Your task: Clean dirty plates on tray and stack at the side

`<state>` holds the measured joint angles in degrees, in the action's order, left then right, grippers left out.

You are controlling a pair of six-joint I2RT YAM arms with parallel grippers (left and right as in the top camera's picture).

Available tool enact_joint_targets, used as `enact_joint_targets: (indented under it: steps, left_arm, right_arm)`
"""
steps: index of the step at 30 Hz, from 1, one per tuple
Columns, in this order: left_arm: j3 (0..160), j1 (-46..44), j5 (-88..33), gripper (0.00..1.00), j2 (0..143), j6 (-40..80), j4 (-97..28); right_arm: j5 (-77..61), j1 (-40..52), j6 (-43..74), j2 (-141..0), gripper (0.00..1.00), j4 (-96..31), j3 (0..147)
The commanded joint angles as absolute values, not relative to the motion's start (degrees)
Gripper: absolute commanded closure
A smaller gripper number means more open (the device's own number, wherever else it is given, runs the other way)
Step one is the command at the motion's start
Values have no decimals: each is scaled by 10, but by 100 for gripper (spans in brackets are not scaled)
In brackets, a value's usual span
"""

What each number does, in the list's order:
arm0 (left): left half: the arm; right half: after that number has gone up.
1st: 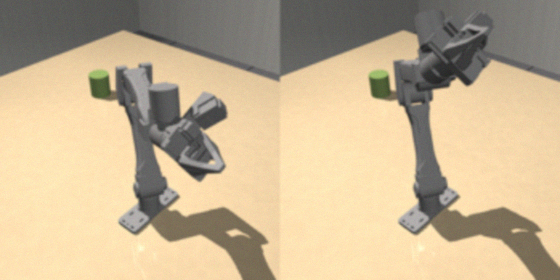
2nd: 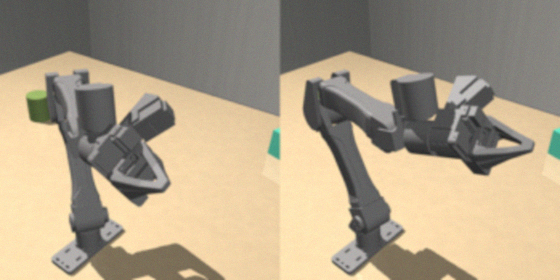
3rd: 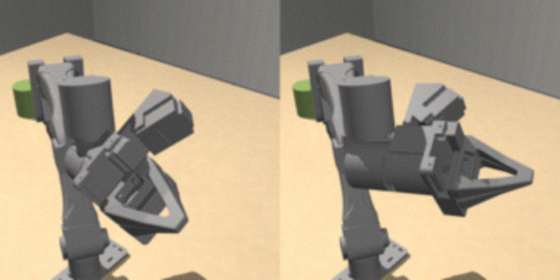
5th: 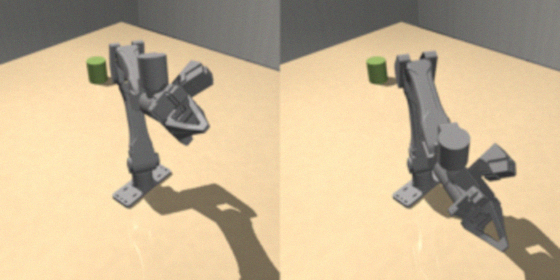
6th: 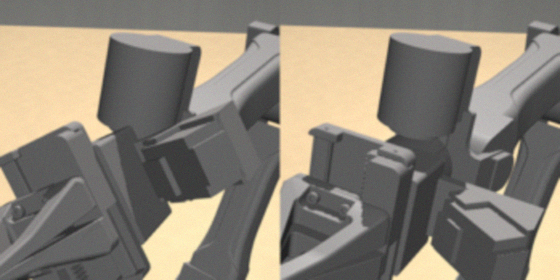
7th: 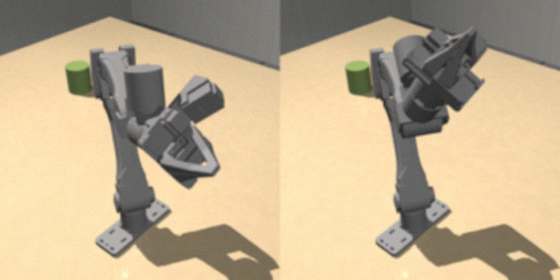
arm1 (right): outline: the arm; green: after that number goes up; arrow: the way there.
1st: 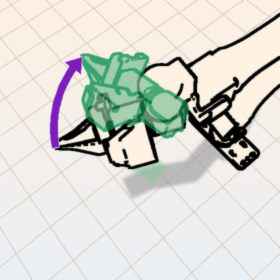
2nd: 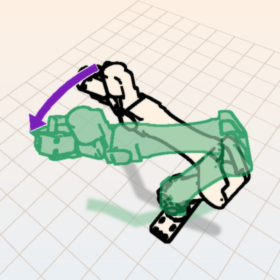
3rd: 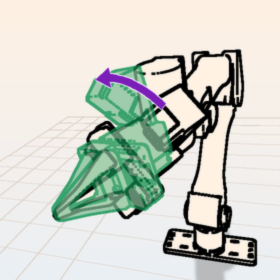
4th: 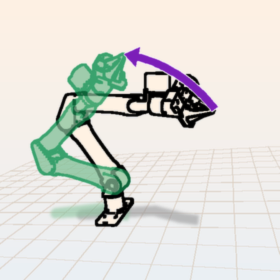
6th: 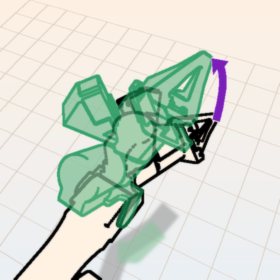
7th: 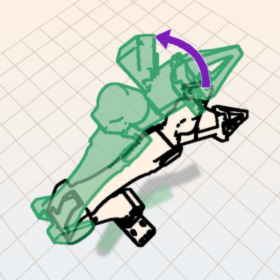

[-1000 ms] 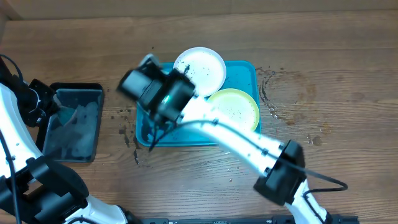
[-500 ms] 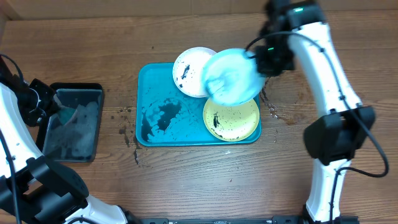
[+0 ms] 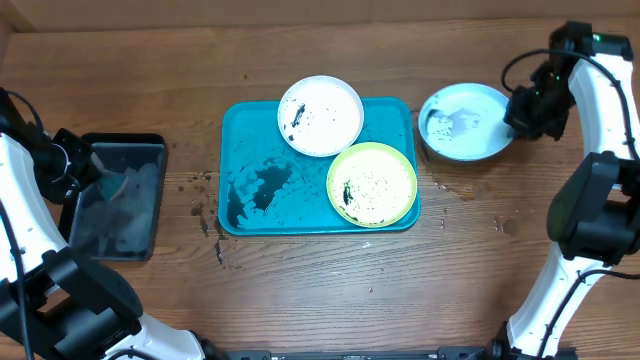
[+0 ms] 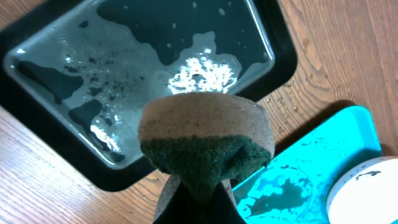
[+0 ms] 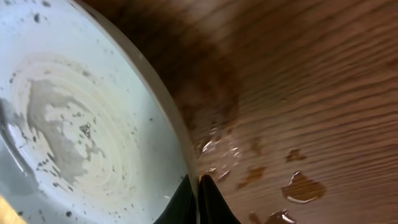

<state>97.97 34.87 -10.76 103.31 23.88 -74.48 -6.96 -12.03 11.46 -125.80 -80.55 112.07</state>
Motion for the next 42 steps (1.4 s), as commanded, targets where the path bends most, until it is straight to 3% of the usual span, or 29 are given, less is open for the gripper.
enact_joint_targets:
  steps: [1,3,4,5,7,9,14,19,26,29,35,42]
  left_arm:
    - [977,344,-125,96,1035,244,-738]
    - [977,344,-125,96,1035,244,-737]
    - [977,344,-125,96,1035,244,-736]
    - [977,344,-125,96,1035,244,-735]
    - [977,344,-126,96,1035,244,-733]
    - [977,344,-128,96,1035,244,-732]
    - [977,337,-134,96,1035,244,-729]
    - [977,317,-136,96,1035,226,-718]
    - [977,271,-136,96,1035,211,-708]
    - [977,244,-135,96,1035,193,-704]
    - [977,199,-135,96,1035,177,-701]
    - [977,167,-134,96,1035,175,-698]
  right_arm:
    - [-47,-133,150,-1235,96,-768,1079]
    - [-48,-134,150,-1235,96,-756,1067]
    - [-48,-134,150,-1235,91,-753,1062]
    - [-50,-134,150,-1235,81,-752,1061]
    - [-70,-130,150,-1235,44,-752,1061]
    - [-104,-125,147,-1235,37,-752,1061]
    - [-272,-91,91,-1234,37,-741,1063]
    - [-275,-7,108,-1234,36,-687,1066]
    - [-206,113,170,-1235,30,-536,1065]
    - [-109,161,171,-1236,25,-487,1065]
    - [50,228,227,-1256,25,-447,1065]
    - [23,236,269,-1310,33,-437,1065]
